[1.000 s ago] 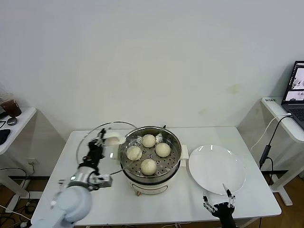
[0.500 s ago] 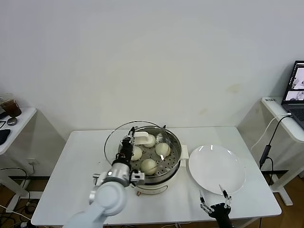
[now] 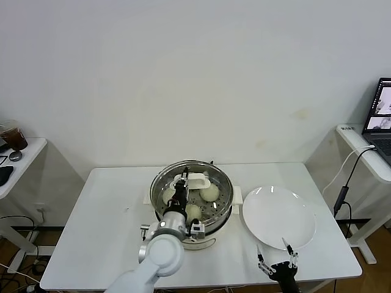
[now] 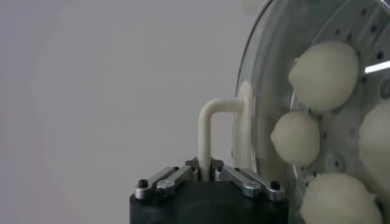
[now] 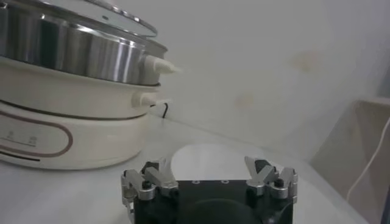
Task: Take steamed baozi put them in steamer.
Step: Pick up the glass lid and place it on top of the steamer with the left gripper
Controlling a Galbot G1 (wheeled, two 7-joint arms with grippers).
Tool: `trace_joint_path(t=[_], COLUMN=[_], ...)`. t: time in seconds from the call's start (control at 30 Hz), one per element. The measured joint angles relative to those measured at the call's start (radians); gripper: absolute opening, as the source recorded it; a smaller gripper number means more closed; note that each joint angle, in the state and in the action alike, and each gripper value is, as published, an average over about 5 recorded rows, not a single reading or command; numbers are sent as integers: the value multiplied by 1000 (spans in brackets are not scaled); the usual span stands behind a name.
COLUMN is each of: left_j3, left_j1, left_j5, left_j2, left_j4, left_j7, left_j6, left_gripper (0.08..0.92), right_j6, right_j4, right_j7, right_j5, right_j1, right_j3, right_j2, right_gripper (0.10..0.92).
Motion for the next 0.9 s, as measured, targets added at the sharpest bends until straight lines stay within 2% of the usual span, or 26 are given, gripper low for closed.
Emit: trace_joint_path(t=[0.77, 0.9], left_j3=[5, -2], left_j1=[17, 25], left_j5=[33, 21], left_j2=[-44, -47], left_j4=[45, 40], left_j7=[-19, -27], left_j6=[-7, -8], left_gripper=[173, 218], right_j6=[5, 6], right_j4=[-6, -4], right_j7=[-1, -1], right_j5=[-9, -10], right_j1=[-6, -7], right_j3=[-2, -3], right_j2=[2, 2], right_gripper=[823, 823])
